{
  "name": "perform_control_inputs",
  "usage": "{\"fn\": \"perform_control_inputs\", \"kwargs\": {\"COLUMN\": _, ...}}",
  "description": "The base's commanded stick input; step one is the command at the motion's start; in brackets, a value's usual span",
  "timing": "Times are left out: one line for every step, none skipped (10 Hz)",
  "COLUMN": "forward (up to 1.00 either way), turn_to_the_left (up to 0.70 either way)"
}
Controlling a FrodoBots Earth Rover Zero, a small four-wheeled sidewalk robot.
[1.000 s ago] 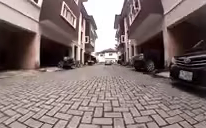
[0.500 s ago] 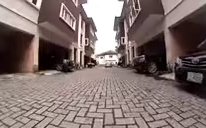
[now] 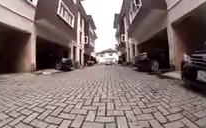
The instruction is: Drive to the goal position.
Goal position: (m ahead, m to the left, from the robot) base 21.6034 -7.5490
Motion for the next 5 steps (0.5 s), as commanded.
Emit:
{"fn": "perform_control_inputs", "kwargs": {"forward": 0.5, "turn_to_the_left": 0.0}}
{"fn": "perform_control_inputs", "kwargs": {"forward": 0.5, "turn_to_the_left": 0.0}}
{"fn": "perform_control_inputs", "kwargs": {"forward": 0.5, "turn_to_the_left": 0.0}}
{"fn": "perform_control_inputs", "kwargs": {"forward": 0.5, "turn_to_the_left": 0.0}}
{"fn": "perform_control_inputs", "kwargs": {"forward": 0.5, "turn_to_the_left": 0.0}}
